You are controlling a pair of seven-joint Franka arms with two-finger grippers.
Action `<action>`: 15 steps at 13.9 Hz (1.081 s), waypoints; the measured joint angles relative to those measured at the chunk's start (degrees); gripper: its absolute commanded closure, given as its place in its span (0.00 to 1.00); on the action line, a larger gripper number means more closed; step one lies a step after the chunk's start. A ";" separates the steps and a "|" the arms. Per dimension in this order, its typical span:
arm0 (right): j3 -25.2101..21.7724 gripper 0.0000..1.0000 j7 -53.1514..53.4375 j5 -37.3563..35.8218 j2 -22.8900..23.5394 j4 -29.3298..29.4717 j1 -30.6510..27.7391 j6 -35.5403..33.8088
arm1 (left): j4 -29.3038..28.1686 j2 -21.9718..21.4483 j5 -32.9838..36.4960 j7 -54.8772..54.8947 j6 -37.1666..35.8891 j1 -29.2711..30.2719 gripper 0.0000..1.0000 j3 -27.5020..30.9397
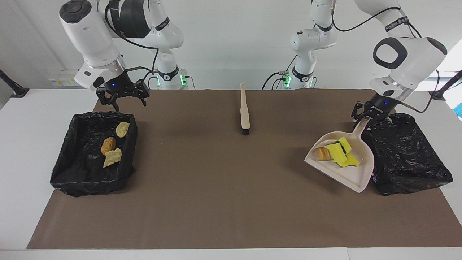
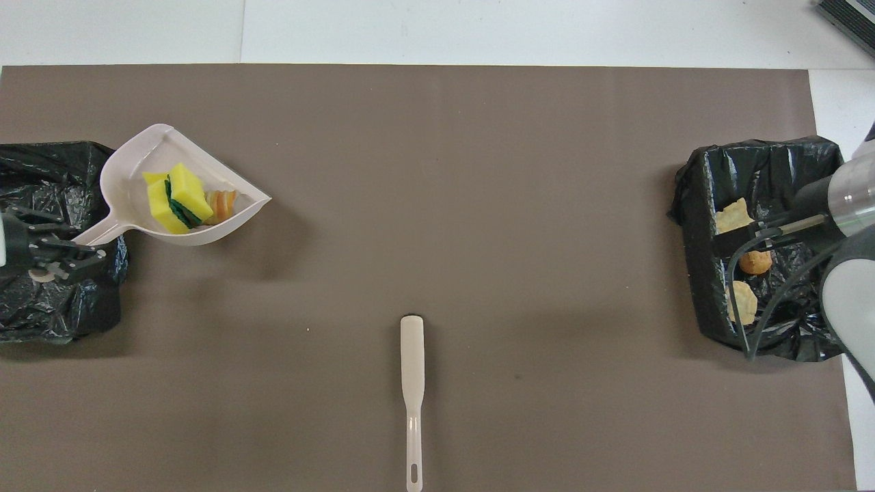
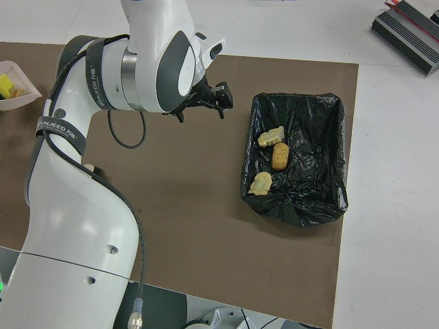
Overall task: Sweep and dump trash in bin
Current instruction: 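Tip the dustpan into the bin with the left gripper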
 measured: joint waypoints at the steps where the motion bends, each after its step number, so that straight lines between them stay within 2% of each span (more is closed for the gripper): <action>1: -0.29 0.00 0.58 -0.38 -0.01 0.61 -0.04 -0.14 | 0.42 -0.48 -0.98 2.99 -1.91 2.78 1.00 0.14; 5: -0.52 0.00 7.95 -0.62 -0.22 3.89 -0.14 -5.17 | 5.11 -0.70 -3.08 15.60 -9.31 16.13 1.00 0.50; 8: 0.13 0.00 7.63 -0.82 -0.29 4.57 0.79 -5.67 | 8.12 -0.28 -4.71 20.96 -11.16 23.82 1.00 0.76; 13: 0.02 0.00 6.41 -0.83 -0.29 4.57 0.87 -5.70 | 10.40 1.42 -4.91 21.63 -8.70 28.04 1.00 1.23; 15: -0.03 0.00 6.43 -0.83 -0.29 4.46 0.87 -5.71 | 10.60 1.98 -1.48 22.02 -5.91 28.31 1.00 1.25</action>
